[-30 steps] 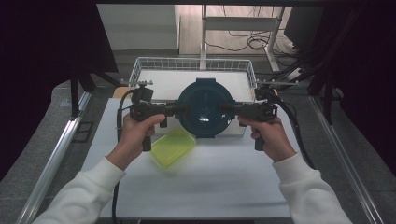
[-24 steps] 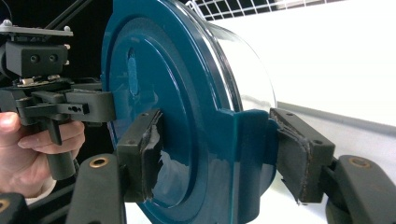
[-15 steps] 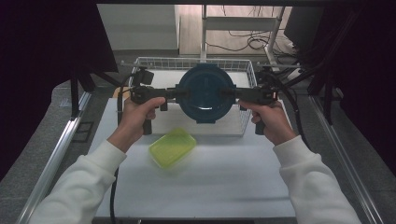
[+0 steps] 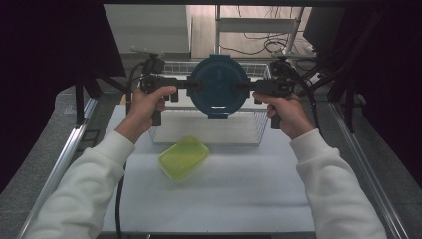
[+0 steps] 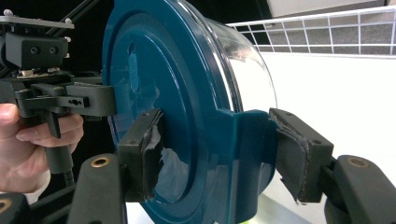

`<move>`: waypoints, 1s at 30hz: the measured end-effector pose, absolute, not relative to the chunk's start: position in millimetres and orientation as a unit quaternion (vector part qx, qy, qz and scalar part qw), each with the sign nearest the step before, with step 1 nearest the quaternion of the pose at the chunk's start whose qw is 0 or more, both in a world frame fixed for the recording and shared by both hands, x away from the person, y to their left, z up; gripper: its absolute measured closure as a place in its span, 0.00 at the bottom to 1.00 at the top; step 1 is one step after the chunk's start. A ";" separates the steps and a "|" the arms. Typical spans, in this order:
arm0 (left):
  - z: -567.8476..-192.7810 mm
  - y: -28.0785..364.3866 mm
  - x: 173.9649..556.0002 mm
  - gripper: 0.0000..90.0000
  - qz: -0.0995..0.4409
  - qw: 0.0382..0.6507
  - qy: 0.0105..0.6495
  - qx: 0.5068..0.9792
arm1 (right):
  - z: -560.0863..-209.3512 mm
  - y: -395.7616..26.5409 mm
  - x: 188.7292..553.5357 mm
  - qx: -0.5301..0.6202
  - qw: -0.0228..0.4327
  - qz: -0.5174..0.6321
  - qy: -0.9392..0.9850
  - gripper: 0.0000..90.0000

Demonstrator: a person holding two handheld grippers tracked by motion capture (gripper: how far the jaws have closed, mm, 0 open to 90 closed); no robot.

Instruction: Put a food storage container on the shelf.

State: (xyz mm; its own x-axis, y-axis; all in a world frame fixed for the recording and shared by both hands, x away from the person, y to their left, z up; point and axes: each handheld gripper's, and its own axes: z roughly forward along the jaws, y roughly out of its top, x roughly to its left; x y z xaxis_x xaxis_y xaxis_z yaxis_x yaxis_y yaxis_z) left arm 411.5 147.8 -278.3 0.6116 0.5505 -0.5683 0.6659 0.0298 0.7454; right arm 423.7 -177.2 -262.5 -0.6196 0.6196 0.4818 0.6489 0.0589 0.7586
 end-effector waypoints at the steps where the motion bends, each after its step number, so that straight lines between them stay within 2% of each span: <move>1: -277.1 149.0 414.4 0.50 -0.054 0.568 0.439 0.694 | -261.4 -176.2 426.0 -0.438 0.014 -0.529 -0.727 0.41; 13: -271.3 158.6 444.5 0.50 -0.060 0.574 0.440 0.688 | -250.5 -167.8 453.5 -0.441 0.012 -0.528 -0.726 0.42; 30: -293.2 170.4 471.3 0.49 -0.079 0.557 0.466 0.683 | -269.0 -153.4 485.5 -0.462 0.039 -0.507 -0.727 0.42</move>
